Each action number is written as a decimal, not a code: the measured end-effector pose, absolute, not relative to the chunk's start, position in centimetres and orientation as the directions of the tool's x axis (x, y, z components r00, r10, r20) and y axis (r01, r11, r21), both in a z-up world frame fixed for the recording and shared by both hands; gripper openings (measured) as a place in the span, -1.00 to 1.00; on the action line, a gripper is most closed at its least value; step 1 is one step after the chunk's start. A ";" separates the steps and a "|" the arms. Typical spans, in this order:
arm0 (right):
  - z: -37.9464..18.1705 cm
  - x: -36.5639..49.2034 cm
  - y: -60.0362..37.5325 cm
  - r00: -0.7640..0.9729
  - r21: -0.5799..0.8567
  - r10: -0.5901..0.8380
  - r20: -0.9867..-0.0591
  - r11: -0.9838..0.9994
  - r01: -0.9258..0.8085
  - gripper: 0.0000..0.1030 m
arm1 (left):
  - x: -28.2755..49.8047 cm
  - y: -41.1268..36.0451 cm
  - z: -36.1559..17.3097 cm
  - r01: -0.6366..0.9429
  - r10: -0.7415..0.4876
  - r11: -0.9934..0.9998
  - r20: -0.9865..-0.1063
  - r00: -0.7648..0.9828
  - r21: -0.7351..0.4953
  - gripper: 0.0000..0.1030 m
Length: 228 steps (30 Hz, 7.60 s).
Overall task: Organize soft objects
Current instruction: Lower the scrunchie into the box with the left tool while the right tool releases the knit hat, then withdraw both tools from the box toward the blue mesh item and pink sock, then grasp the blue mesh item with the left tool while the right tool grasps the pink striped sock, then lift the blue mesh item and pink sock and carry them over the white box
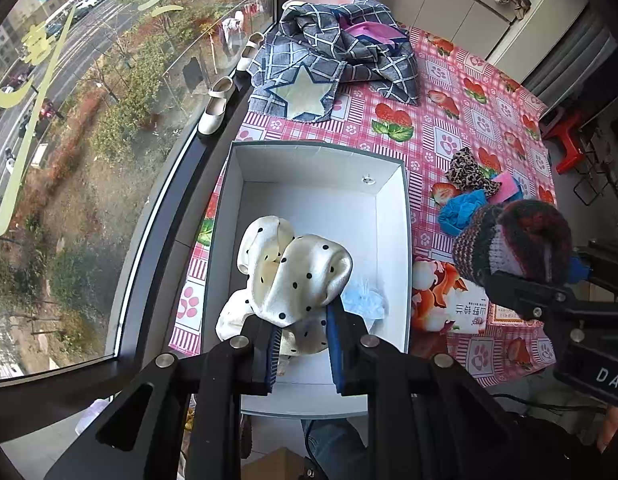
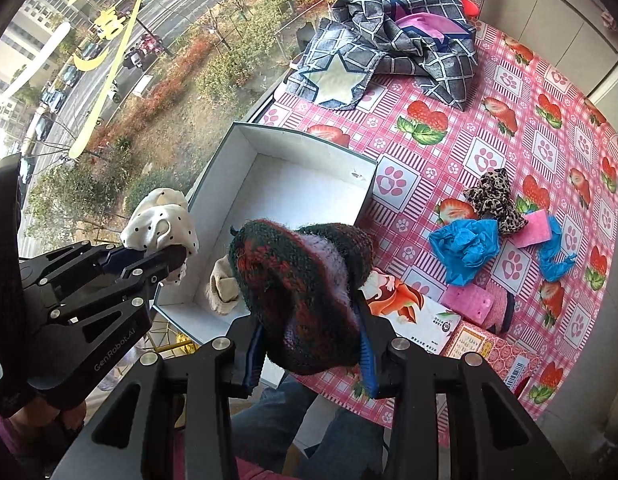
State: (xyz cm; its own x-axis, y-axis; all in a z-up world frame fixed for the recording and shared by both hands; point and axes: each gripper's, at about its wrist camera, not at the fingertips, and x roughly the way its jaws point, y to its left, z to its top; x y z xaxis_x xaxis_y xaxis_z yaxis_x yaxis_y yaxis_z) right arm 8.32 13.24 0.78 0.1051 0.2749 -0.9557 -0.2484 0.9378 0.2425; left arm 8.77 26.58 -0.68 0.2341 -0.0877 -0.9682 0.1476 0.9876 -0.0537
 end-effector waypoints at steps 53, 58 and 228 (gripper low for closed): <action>-7.8 16.5 17.1 0.013 0.323 0.334 -0.943 0.921 -0.216 -0.15 | 15.1 26.8 -10.3 0.093 -0.052 0.995 -0.990 0.130 -0.040 0.10; -7.5 16.4 17.1 0.022 0.315 0.329 -0.944 0.921 -0.228 -0.15 | 14.7 26.5 -9.4 0.106 -0.052 0.994 -0.984 0.171 -0.034 0.67; -14.8 2.2 -33.2 0.094 0.232 0.227 -0.969 0.714 0.660 -0.33 | -5.3 -12.9 -4.9 0.943 -0.244 0.298 -0.967 -0.074 -0.147 -0.44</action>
